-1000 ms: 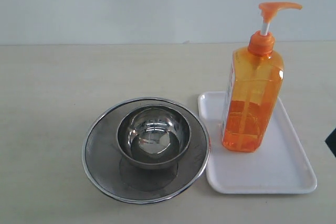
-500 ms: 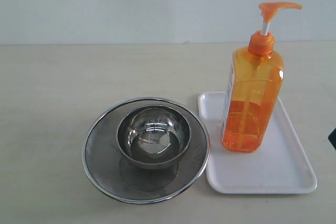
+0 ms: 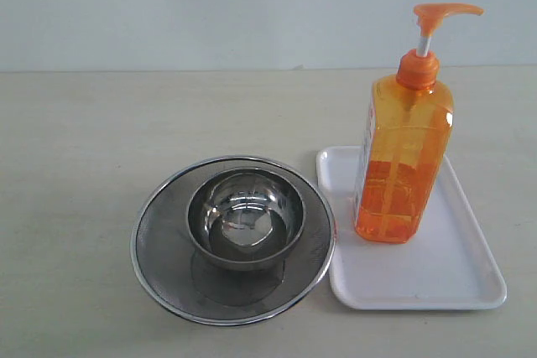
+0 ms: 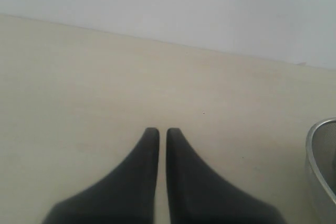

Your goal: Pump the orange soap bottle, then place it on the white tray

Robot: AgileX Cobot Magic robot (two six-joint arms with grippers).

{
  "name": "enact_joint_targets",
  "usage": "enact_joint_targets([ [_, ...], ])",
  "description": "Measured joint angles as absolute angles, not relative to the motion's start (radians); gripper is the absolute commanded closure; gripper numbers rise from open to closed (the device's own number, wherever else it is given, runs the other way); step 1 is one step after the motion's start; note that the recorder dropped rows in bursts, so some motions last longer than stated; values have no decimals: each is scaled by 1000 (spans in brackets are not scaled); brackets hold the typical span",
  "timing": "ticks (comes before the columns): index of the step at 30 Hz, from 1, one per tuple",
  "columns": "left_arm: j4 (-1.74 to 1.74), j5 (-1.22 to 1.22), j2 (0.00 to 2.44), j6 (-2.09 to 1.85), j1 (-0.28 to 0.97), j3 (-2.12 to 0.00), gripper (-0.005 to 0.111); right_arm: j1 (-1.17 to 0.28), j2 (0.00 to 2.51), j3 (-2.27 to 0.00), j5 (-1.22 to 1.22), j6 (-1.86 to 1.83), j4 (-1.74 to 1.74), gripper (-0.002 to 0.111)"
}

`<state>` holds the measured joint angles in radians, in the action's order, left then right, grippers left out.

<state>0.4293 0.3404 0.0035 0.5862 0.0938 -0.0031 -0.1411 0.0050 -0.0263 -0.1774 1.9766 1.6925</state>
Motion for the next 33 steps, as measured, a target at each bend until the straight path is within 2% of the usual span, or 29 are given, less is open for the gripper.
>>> enact_joint_targets([
  [3, 429, 340, 3, 586, 94, -3, 102, -141, 5, -26, -102, 1781, 1457, 7],
  [10, 429, 340, 3, 586, 94, -3, 102, -141, 5, -26, -68, 969, 672, 7],
  [13, 429, 340, 3, 586, 94, -3, 102, -141, 5, -26, 49, 679, 411, 7],
  [17, 429, 340, 3, 586, 94, -3, 102, -141, 5, -21, 197, 609, 358, 7],
  [33, 429, 340, 3, 586, 94, -3, 102, -141, 5, 0, 363, 447, 374, 7],
])
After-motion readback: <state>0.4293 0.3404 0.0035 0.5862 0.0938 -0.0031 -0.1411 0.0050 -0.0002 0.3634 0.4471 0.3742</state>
